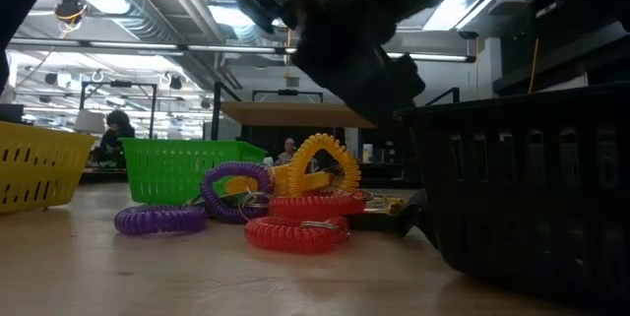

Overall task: Pick & Place Office Desk Supplies
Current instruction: Put the black rubber band into the yellow basket

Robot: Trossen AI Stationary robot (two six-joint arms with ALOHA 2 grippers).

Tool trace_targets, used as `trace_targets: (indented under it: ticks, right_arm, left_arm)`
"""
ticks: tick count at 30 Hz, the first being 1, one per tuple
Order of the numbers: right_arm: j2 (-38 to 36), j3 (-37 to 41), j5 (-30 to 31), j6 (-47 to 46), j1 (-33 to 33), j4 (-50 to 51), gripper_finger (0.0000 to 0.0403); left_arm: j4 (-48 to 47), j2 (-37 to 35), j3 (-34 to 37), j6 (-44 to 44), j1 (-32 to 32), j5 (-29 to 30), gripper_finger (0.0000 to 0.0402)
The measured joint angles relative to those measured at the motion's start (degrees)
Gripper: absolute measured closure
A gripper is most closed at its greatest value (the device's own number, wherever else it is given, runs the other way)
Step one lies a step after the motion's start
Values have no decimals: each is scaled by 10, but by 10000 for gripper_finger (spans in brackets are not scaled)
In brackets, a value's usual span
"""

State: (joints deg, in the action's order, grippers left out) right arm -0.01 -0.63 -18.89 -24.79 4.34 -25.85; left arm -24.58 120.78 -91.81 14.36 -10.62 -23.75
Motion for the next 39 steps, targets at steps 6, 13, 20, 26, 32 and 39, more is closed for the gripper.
trace_targets:
  ticks: [6, 13, 20, 26, 32, 39]
  right_arm:
    - [0, -2, 0, -6, 0, -7, 206]
    - [0, -2, 0, -8, 0, -1, 206]
    - [0, -2, 13, -9, 0, 5, 206]
    - [0, -2, 15, -16, 0, 6, 206]
    - [0, -2, 20, -16, 0, 10, 206]
    - [0, -2, 37, -18, 0, 28, 206]
  left_arm:
    - [7, 12, 1, 20, -10, -9, 267]
    - [27, 25, 0, 27, -25, -14, 268]
    - [38, 42, 0, 32, -38, 47, 267]
    - [38, 43, 0, 44, -36, 74, 268]
    - [49, 64, -1, 44, -36, 87, 276]
    - [33, 65, -16, 19, -37, 90, 366]
